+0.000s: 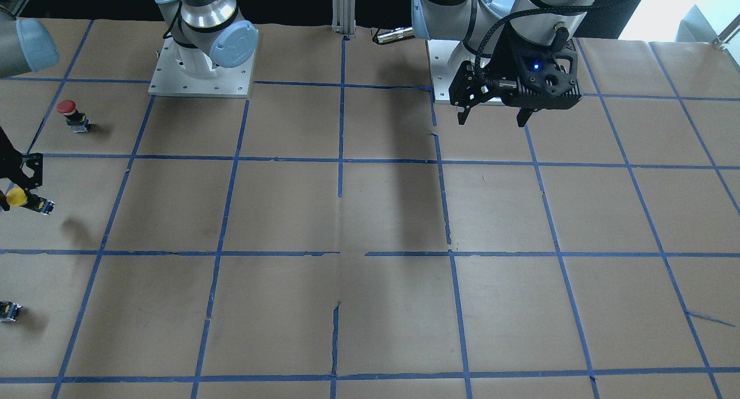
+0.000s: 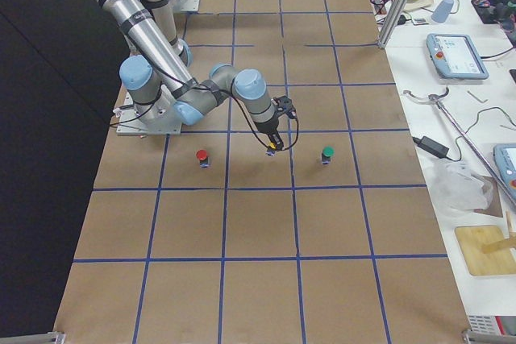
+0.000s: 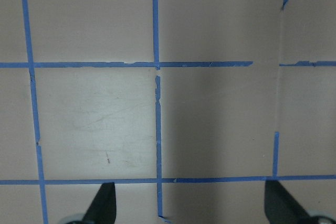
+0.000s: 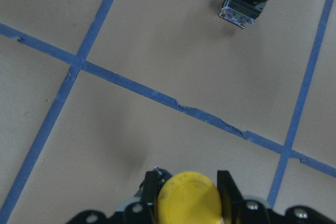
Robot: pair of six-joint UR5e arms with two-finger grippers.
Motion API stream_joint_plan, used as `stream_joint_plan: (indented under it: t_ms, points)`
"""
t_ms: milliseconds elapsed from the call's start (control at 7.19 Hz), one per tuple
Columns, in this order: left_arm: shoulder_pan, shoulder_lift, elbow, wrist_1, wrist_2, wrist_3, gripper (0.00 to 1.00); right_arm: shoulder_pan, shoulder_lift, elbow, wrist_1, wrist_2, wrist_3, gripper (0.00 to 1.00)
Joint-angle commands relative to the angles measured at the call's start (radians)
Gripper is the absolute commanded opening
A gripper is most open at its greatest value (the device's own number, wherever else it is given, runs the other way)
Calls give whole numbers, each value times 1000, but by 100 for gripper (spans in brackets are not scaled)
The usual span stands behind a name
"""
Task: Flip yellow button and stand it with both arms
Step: 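Lower the block upright onto the table with the right gripper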
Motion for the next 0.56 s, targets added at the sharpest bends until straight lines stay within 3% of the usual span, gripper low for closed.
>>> stream_joint_plan:
  t_ms: [0,417]
  points:
    - [2,7,-10,2,-3,2,100,-2,2,37,-54,1,-1,19]
    - [7,7,-10,-1,5,5,100,-39,2,50,-52,-1,-58,20]
